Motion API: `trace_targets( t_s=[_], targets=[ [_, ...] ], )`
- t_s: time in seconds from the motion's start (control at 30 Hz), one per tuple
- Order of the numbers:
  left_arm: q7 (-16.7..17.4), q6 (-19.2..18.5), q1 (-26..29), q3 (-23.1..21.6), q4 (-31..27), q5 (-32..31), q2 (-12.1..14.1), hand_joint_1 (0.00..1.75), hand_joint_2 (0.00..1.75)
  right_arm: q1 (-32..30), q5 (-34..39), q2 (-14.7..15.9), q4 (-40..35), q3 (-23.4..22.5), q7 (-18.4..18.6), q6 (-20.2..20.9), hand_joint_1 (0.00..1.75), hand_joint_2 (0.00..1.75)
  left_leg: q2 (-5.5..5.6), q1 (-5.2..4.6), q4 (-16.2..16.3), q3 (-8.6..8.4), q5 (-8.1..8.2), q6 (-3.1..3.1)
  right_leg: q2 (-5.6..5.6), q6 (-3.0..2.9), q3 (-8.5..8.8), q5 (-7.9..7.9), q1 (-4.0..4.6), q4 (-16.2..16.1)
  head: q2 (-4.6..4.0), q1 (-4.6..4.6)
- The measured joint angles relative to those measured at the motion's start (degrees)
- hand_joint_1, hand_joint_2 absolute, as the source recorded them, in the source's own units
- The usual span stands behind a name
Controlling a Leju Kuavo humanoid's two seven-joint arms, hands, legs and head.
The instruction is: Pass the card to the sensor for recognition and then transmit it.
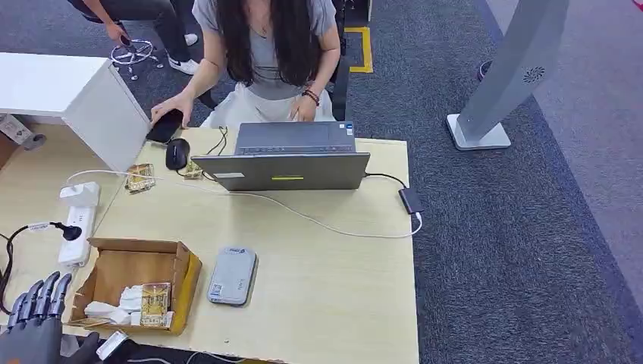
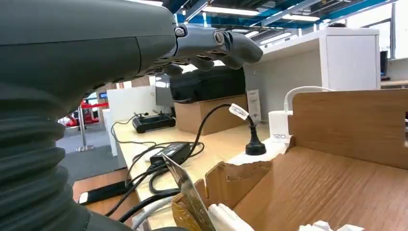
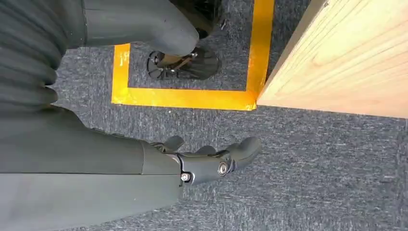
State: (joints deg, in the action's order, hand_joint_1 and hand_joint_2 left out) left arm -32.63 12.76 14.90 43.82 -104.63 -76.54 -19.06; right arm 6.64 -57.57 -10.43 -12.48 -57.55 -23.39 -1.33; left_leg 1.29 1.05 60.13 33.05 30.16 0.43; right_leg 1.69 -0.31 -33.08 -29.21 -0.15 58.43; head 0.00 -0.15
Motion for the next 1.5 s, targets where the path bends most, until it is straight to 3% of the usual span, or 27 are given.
trace_targets(
  t_s=[0.43,1.03,1.07,1.5],
  targets=[
    [2.16,-0.07,0.02,-0.55,0.11,-0.33,0.39,0.00,1.75,0.00,-0.24,0.00,0.00,0.00,0.09,0.13,0.00,1.75,0.00,0.00,0.00,0.00,0.00,0.00,0.00,0.00,0.00,0.00,0.00,0.00,0.00,0.00],
    [2.58,-0.83,-0.01,-0.55,0.13,-0.70,0.72,0.00,1.75,0.00,-0.57,0.00,0.00,0.00,0.17,0.26,0.00,1.75,0.00,0.00,0.00,0.00,0.00,0.00,0.00,0.00,0.00,-0.01,0.00,0.00,0.00,-0.02],
    [2.67,-1.27,-0.01,-0.55,0.13,-0.79,0.72,1.75,1.75,0.00,-0.59,0.00,0.00,0.00,0.17,0.35,0.00,1.75,0.00,0.00,0.00,0.01,0.00,0.00,0.00,0.00,0.00,-0.01,0.00,0.00,0.00,0.00],
    [0.79,-5.44,0.18,-0.55,0.55,-0.92,0.74,1.75,1.75,0.01,-0.92,0.00,0.00,-0.11,0.22,0.33,0.00,1.75,0.00,0.00,0.00,0.02,0.00,0.00,0.00,0.00,0.00,-0.01,0.00,0.00,0.00,0.00]
  ],
)
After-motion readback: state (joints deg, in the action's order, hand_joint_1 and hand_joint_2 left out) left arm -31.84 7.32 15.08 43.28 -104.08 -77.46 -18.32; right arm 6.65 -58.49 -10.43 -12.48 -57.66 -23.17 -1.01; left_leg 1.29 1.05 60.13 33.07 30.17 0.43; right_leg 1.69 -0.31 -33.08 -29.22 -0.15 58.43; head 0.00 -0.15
